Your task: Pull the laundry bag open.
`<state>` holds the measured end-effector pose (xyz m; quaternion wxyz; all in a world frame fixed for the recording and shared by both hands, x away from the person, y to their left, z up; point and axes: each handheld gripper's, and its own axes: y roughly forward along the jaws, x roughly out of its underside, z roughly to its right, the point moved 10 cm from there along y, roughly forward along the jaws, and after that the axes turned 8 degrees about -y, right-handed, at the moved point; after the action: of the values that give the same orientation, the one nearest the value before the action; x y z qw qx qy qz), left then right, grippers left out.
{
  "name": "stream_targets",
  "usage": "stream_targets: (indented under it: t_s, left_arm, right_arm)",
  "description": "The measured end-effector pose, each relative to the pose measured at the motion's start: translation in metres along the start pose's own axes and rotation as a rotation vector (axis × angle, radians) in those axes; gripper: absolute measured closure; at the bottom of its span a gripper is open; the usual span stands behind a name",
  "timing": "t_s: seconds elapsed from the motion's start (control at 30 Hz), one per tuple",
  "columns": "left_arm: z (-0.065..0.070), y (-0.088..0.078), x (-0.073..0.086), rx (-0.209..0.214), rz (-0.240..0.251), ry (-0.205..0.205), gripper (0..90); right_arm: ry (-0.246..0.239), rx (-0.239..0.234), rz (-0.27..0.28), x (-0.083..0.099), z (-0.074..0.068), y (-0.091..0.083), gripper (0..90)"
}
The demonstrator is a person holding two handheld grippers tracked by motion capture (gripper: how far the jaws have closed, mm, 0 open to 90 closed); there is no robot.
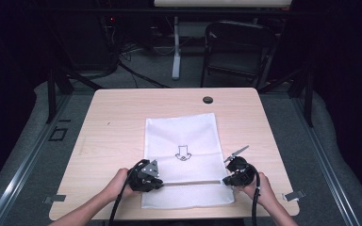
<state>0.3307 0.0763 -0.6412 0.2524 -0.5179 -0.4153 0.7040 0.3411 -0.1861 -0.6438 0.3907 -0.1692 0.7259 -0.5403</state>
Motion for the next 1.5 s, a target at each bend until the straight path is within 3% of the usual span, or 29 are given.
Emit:
stream_targets:
  t_s: [0.1,0.63,0.93,1.03,1.07,1.1,1.13,1.2,1.23,1.3,1.33,1.5]
  left_arm:
    - [-0.003,-0.004,0.005,-0.012,-0.011,0.005,83.1]
    - [-0.020,-0.029,0.033,-0.052,-0.001,-0.075,82.9]
    - [-0.019,-0.031,0.036,-0.032,0.016,-0.087,82.9]
    - [-0.019,-0.030,0.035,-0.020,0.023,-0.123,80.9]
    - [-0.019,-0.030,0.035,-0.009,0.024,-0.145,74.4]
    - [-0.018,-0.030,0.034,0.012,0.031,-0.174,60.7]
    - [-0.019,-0.032,0.033,0.003,0.034,-0.182,52.0]
    - [-0.021,-0.037,0.029,-0.007,0.055,-0.217,38.9]
    - [-0.024,-0.041,0.028,-0.047,0.065,-0.250,31.3]
    - [-0.028,-0.051,0.028,-0.094,0.073,-0.274,16.0]
    - [-0.030,-0.055,0.027,-0.111,0.086,-0.288,15.0]
    - [-0.036,-0.076,0.033,-0.183,0.125,-0.373,9.2]
  right_arm:
    - [-0.002,-0.001,-0.002,0.000,0.000,0.000,90.0]
    - [0.017,-0.005,0.005,0.000,-0.001,0.000,90.0]
    - [0.002,-0.007,-0.003,0.001,0.000,-0.001,90.0]
    - [-0.025,-0.007,0.005,0.000,0.000,0.000,88.7]
    - [-0.036,-0.002,0.023,0.000,0.000,0.000,83.1]
    - [-0.032,-0.050,0.031,0.000,-0.003,-0.001,60.2]
    - [-0.046,-0.075,0.033,-0.002,-0.006,-0.003,50.3]
    - [-0.079,0.001,0.065,-0.008,-0.002,-0.014,38.7]
    - [-0.068,-0.003,0.116,-0.014,-0.002,-0.023,33.5]
    - [-0.055,0.024,0.157,-0.017,0.001,-0.038,21.4]
    - [-0.047,0.039,0.184,-0.016,0.004,-0.044,14.8]
    - [-0.020,0.114,0.204,-0.001,0.018,-0.063,4.2]
